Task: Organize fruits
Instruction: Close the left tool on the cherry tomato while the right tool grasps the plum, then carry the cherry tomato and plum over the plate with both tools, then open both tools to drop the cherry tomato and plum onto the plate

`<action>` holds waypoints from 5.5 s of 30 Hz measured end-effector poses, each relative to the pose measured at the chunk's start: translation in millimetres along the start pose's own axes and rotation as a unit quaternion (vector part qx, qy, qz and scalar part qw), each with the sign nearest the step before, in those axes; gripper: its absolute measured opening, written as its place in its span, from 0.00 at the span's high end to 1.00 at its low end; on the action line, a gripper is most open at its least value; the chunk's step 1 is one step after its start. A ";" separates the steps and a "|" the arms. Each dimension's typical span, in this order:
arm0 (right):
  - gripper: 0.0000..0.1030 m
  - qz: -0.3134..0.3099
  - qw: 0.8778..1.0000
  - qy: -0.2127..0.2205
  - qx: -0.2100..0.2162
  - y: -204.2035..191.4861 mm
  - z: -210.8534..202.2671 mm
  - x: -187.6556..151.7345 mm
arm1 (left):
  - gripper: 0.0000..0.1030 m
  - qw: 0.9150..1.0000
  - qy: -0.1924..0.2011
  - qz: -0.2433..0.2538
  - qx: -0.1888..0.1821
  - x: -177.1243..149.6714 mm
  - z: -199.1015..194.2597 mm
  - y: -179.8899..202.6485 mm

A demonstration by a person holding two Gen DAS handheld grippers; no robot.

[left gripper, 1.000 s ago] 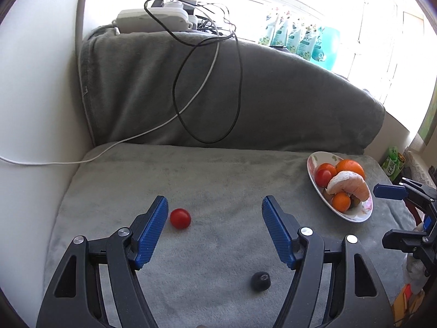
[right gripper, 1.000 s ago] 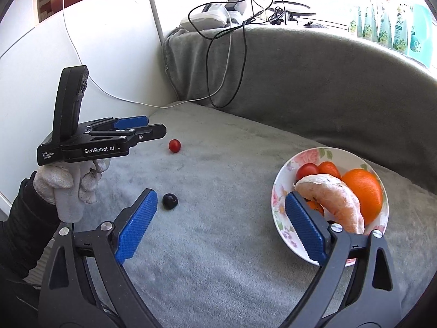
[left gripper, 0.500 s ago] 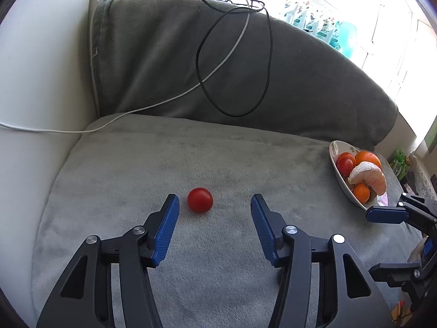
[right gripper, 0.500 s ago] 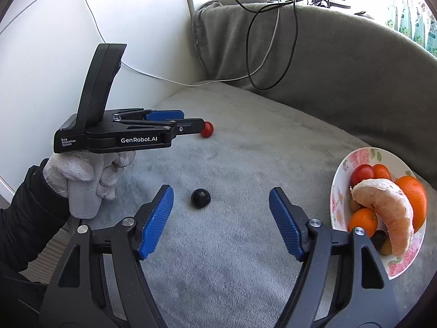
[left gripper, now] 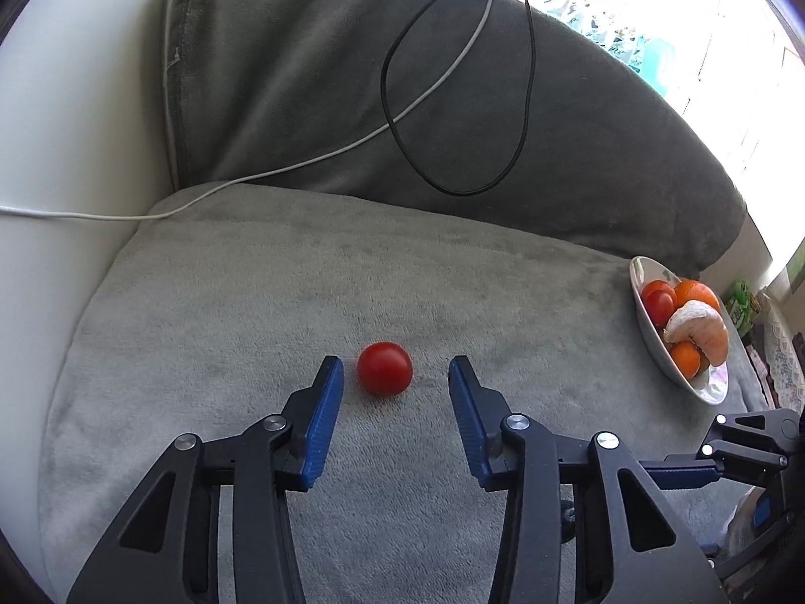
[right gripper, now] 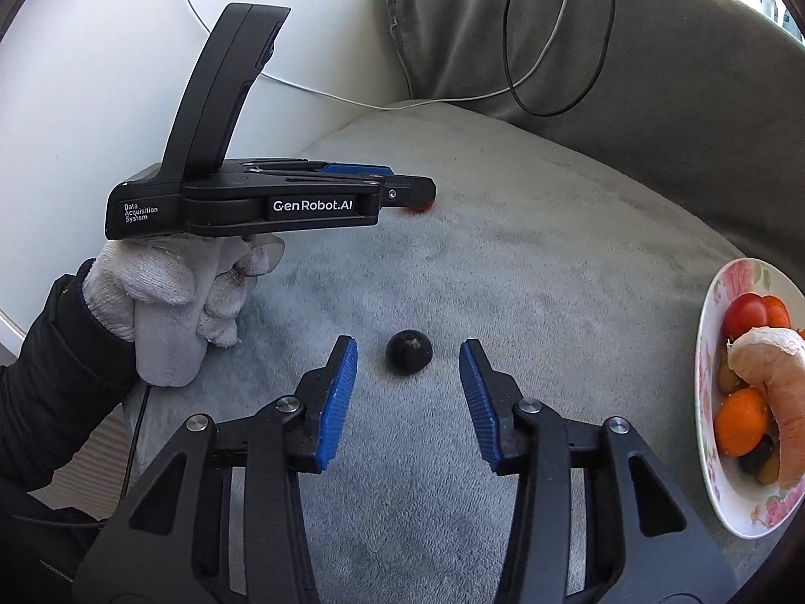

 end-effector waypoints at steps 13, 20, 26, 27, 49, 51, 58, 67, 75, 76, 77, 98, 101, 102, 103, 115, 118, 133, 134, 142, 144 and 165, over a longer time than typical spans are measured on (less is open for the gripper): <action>0.65 -0.012 1.000 -0.027 -0.002 -4.1 22.8 -2.7 | 0.67 1.000 -0.010 -0.005 0.001 0.2 9.8 -6.2; 0.69 -0.018 0.999 -0.034 -0.005 -4.3 26.9 -3.0 | 0.71 1.000 -0.019 -0.007 0.000 1.3 17.9 -6.9; 0.76 -0.020 0.999 -0.036 -0.010 -4.0 27.2 -4.4 | 0.77 1.000 -0.019 -0.010 -0.001 2.3 22.4 -7.7; 0.76 -0.019 0.999 -0.036 -0.010 -3.6 27.6 -4.3 | 0.78 1.000 -0.018 -0.010 -0.001 2.2 21.8 -7.7; 0.77 0.004 0.999 0.026 -0.030 15.6 -27.4 6.3 | 0.78 0.999 0.031 0.032 -0.014 9.0 -22.9 36.2; 0.77 0.010 0.999 0.035 -0.035 20.5 -36.8 6.3 | 0.78 0.998 0.036 0.038 -0.019 10.1 -27.2 44.0; 0.77 0.033 0.996 0.062 -0.055 44.5 -66.3 5.2 | 0.78 0.997 0.046 0.057 -0.040 10.6 -40.4 72.2; 0.77 0.068 0.988 0.101 -0.092 86.3 -111.0 3.6 | 0.78 0.993 0.049 0.075 -0.073 10.1 -44.0 110.8; 0.77 0.097 0.978 0.129 -0.128 128.2 -147.9 5.3 | 0.78 0.990 0.045 0.093 -0.098 8.2 -40.1 143.1; 0.77 0.101 0.977 0.132 -0.131 133.3 -151.0 5.3 | 0.78 0.989 0.044 0.094 -0.102 8.1 -39.0 147.3; 0.77 0.105 0.976 0.133 -0.134 138.5 -153.0 5.9 | 0.78 0.989 0.043 0.096 -0.105 8.2 -37.2 151.7; 0.77 0.146 0.971 0.116 -0.151 219.2 -140.8 5.7 | 0.78 0.975 -0.003 0.139 -0.175 -7.3 1.8 241.8; 0.77 0.150 0.971 0.111 -0.147 226.9 -134.2 7.1 | 0.78 0.974 -0.010 0.141 -0.179 -10.5 5.8 248.0; 0.77 0.150 0.972 0.110 -0.146 228.5 -131.8 7.6 | 0.78 0.973 -0.012 0.142 -0.179 -11.5 7.4 249.1; 0.77 0.150 0.972 0.108 -0.146 230.0 -129.4 8.2 | 0.78 0.973 -0.015 0.144 -0.179 -12.9 9.2 250.8; 0.77 0.148 0.976 0.091 -0.134 238.8 -106.5 13.1 | 0.78 0.971 -0.034 0.152 -0.180 -20.7 24.5 263.3; 0.77 0.153 0.976 0.089 -0.131 240.1 -103.4 13.2 | 0.78 0.971 -0.036 0.152 -0.179 -20.9 29.5 264.0; 0.77 0.160 0.977 0.079 -0.116 241.8 -95.7 11.7 | 0.78 0.971 -0.044 0.151 -0.179 -23.7 34.4 269.2; 0.77 0.159 0.977 0.078 -0.116 241.6 -94.8 12.0 | 0.78 0.972 -0.044 0.150 -0.178 -23.5 34.7 269.6; 0.74 0.161 0.977 0.079 -0.116 242.1 -93.0 13.3 | 0.77 0.971 -0.045 0.151 -0.177 -21.7 38.1 270.5; 0.52 0.163 0.977 0.081 -0.116 242.6 -93.9 12.7 | 0.77 0.971 -0.043 0.152 -0.179 -21.9 38.0 270.6; 0.25 0.173 0.972 0.095 -0.125 246.8 -106.6 9.6 | 0.41 0.972 -0.035 0.164 -0.167 -22.1 40.3 271.3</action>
Point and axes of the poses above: each gripper's, at about its wrist camera, not at the fingertips, and z roughly the way its jaws point, y to its right, x to its top, the point moved 7 cm from there along z, roughly the way its jaws point, and after that the axes turned 5 degrees about -x, right-handed, at the moved point
